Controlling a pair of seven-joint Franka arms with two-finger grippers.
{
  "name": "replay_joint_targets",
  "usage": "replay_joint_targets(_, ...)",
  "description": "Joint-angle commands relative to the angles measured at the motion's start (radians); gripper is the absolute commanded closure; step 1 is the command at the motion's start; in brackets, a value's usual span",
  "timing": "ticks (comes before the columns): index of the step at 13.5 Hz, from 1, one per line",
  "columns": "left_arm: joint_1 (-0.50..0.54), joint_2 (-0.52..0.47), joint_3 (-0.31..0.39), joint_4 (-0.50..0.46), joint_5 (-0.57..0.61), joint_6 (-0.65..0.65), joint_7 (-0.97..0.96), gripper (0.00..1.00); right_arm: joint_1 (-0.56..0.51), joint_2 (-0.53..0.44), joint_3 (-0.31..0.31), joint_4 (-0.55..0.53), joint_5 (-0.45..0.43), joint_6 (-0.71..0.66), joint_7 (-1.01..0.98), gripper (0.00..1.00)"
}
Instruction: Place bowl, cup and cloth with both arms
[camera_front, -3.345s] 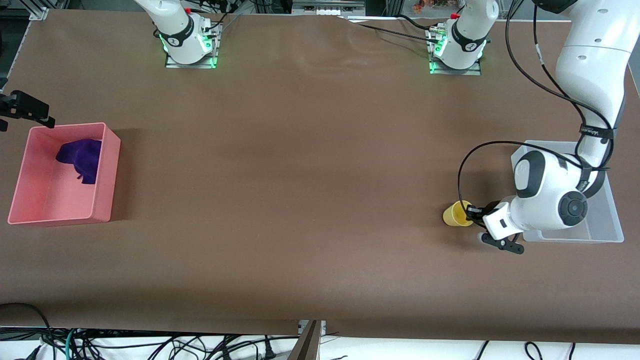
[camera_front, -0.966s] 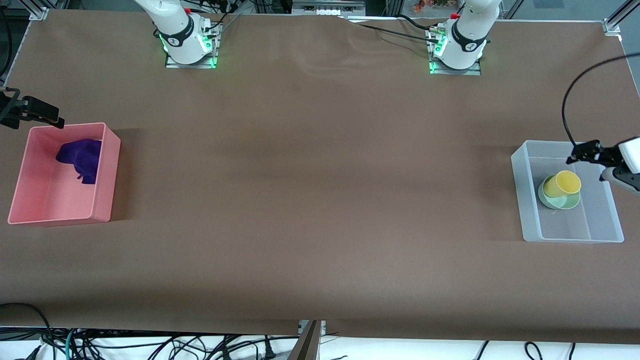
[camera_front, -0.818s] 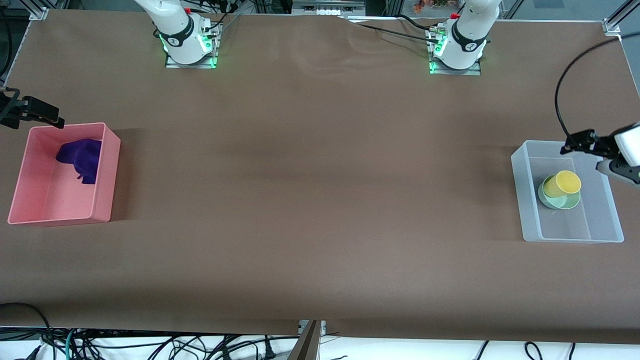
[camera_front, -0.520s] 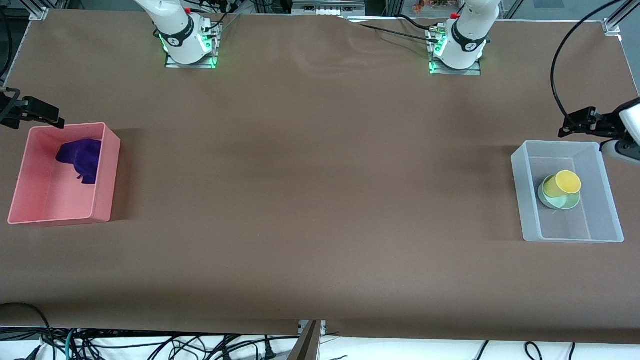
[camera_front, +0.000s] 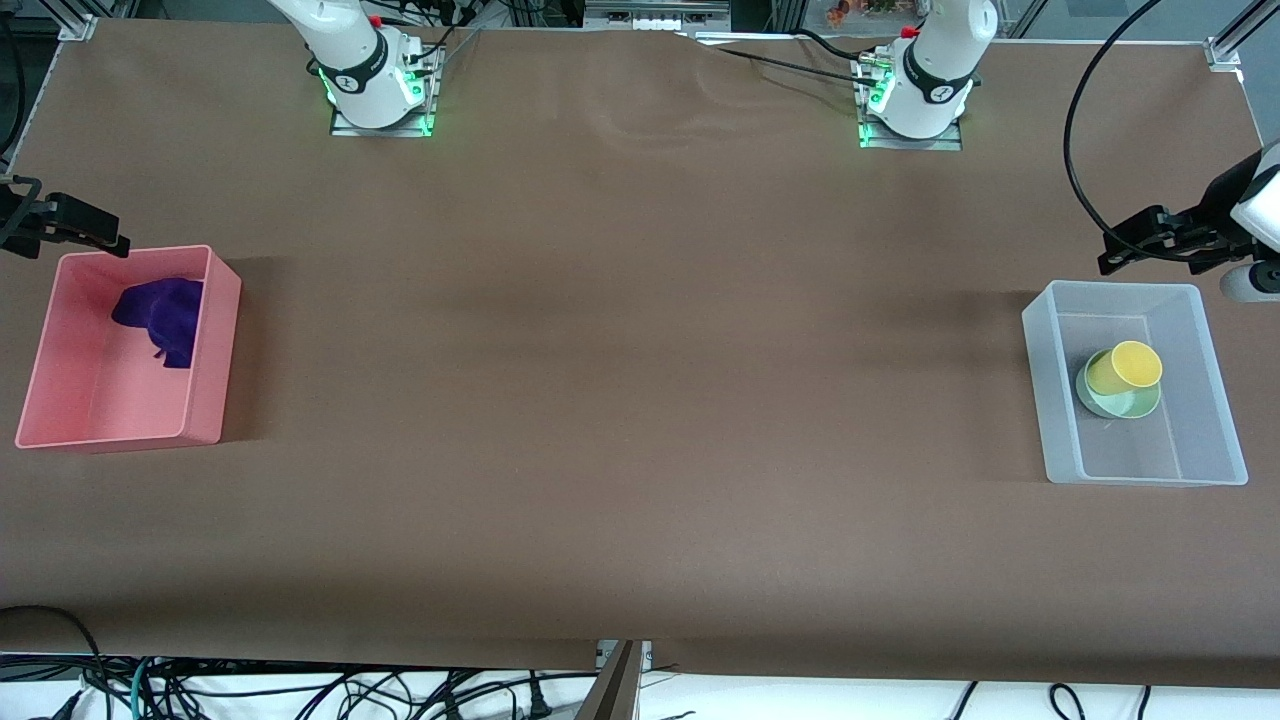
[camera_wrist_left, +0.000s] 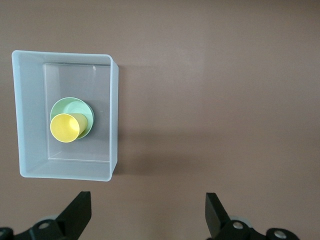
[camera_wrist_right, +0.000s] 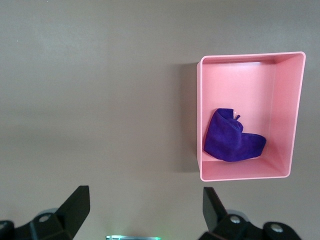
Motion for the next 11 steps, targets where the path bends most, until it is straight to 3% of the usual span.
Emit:
replay_joint_targets(1, -0.094, -0.098, 0.094, -0.125, -0.019, 0.042, 0.051, 0.0, -0.001, 0.003, 0.008, 0.011, -0.01, -0.001, 0.008, 0.0)
replay_joint_targets(11, -0.11, -0.092, 0.1, -0.119, 0.024, 0.042, 0.046, 0.0, 0.002, 0.003, 0.007, 0.011, -0.01, -0.001, 0.004, 0.0)
